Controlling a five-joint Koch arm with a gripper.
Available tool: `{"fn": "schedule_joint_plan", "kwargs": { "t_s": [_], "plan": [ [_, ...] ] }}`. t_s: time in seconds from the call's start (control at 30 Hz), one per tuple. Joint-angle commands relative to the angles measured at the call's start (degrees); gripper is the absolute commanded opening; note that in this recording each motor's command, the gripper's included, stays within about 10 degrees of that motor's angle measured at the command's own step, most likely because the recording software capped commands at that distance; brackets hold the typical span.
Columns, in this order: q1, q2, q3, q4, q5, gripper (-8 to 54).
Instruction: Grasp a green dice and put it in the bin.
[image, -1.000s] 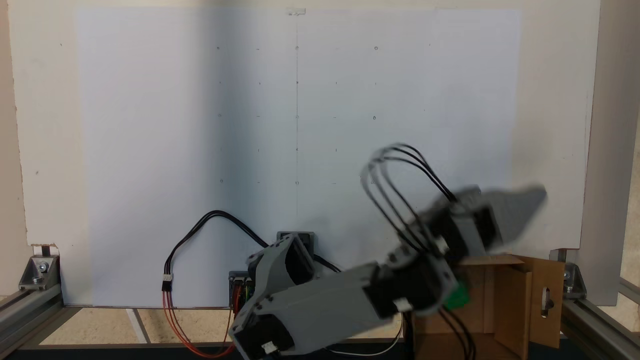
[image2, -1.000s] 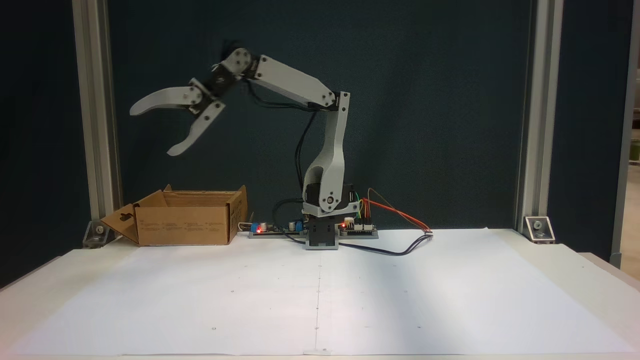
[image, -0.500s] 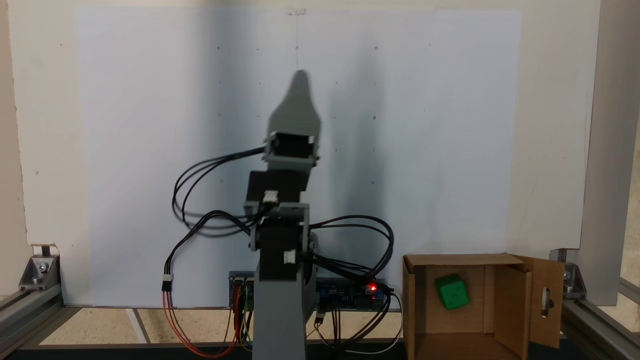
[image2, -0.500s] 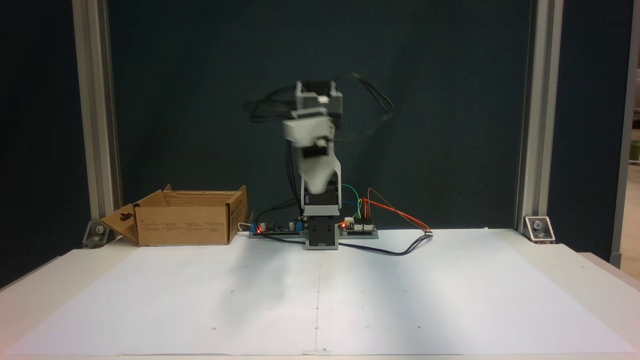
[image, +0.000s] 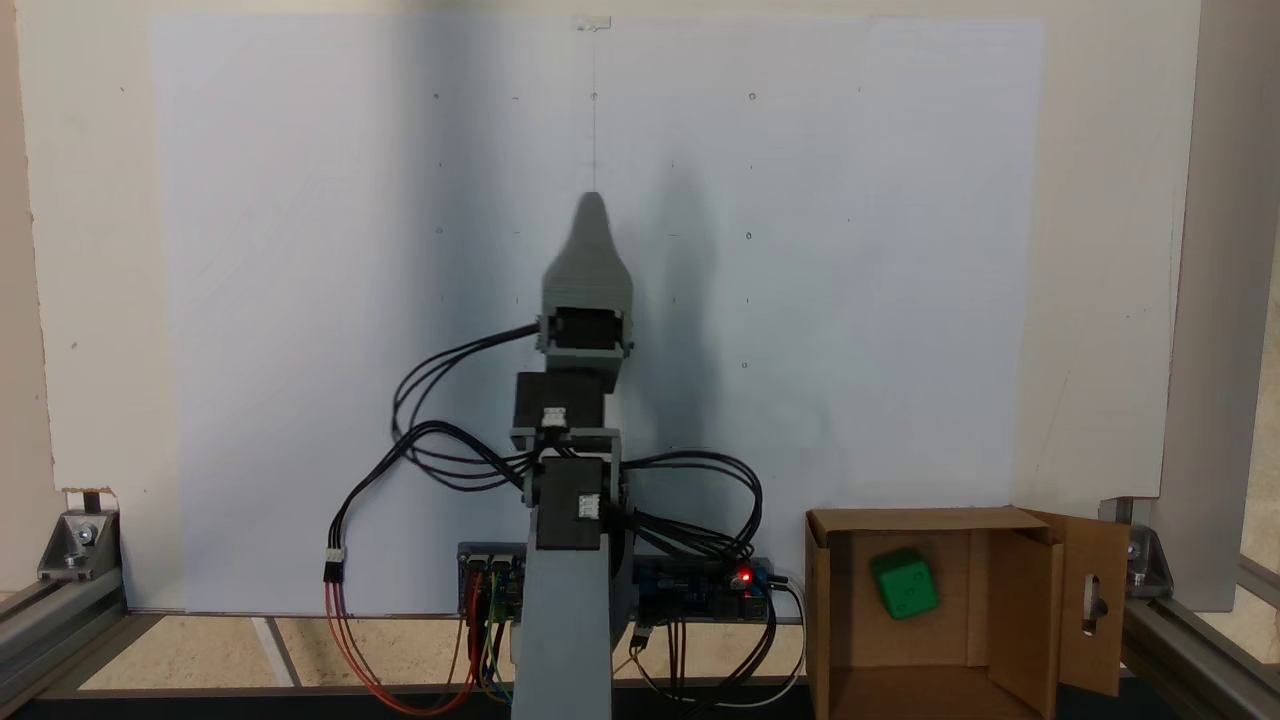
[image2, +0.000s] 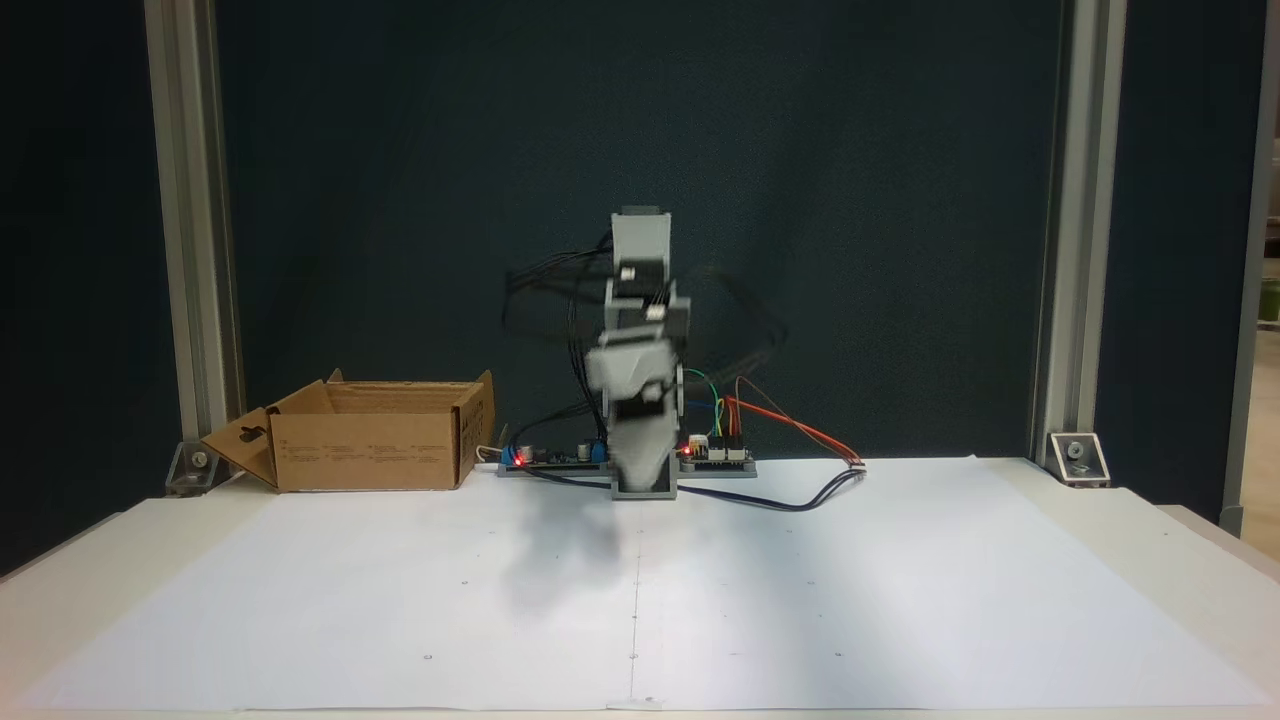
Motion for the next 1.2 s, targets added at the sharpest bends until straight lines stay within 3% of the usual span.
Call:
{"fn": "schedule_joint_plan", "kwargs": {
  "t_s": [0.0,0.97,1.17],
  "plan": [
    [3.96,6.50,-0.62,-9.47,1.67,43.2],
    [8.61,6.50,27.51,-75.83,1.49,44.3],
    [8.53,6.33,27.42,-76.73,1.49,44.5]
  ]
}}
